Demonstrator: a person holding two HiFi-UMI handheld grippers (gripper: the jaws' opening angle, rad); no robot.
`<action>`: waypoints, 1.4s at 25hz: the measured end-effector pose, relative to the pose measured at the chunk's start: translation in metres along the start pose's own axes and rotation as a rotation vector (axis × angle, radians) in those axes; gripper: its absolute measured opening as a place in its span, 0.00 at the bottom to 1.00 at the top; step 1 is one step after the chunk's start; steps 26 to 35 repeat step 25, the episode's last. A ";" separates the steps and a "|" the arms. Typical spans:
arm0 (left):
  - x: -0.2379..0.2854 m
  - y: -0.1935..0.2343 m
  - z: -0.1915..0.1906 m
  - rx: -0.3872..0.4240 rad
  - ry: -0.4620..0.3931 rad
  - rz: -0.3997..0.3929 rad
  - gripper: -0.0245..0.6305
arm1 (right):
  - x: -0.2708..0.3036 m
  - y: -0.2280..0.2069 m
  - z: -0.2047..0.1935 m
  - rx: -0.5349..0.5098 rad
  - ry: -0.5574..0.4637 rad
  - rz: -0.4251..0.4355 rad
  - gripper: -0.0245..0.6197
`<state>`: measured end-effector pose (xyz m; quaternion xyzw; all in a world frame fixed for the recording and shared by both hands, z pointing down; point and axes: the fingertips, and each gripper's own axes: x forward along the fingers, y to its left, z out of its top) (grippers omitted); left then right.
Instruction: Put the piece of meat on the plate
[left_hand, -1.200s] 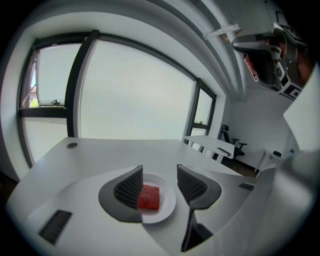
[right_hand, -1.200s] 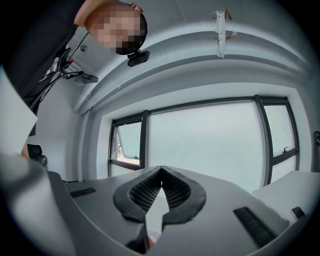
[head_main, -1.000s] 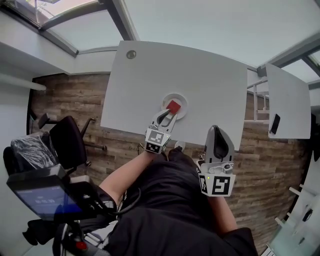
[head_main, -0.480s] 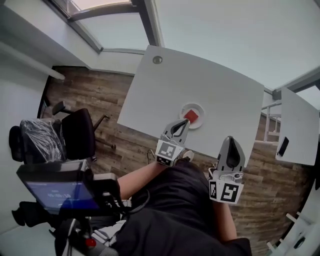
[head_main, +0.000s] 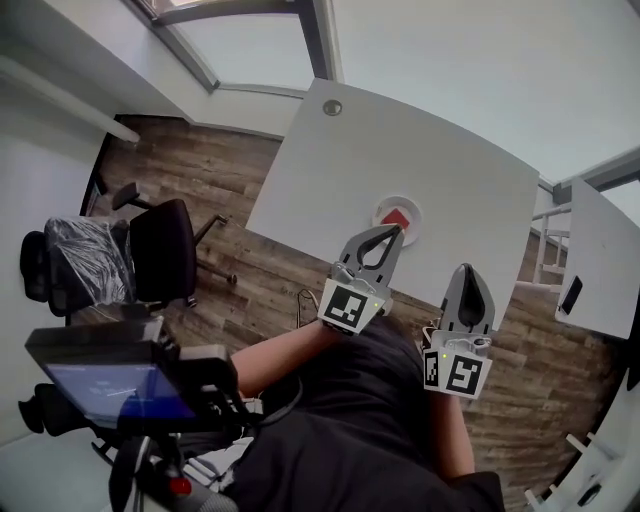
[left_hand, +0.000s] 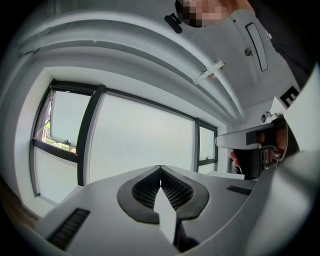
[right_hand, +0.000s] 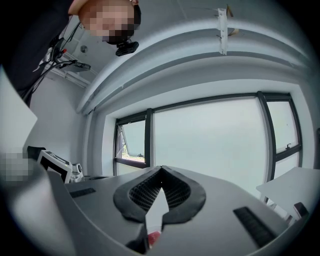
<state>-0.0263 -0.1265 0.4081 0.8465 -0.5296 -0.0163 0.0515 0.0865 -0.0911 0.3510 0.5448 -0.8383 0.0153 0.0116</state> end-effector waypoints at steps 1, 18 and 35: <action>-0.006 -0.002 0.005 0.005 0.003 -0.004 0.05 | -0.003 0.004 0.001 0.004 0.002 0.001 0.05; -0.029 -0.004 0.012 -0.004 -0.032 -0.003 0.05 | -0.006 0.031 0.006 0.001 -0.028 0.032 0.05; -0.014 0.000 0.013 0.015 0.014 -0.024 0.05 | 0.004 0.029 0.005 0.002 -0.030 0.041 0.05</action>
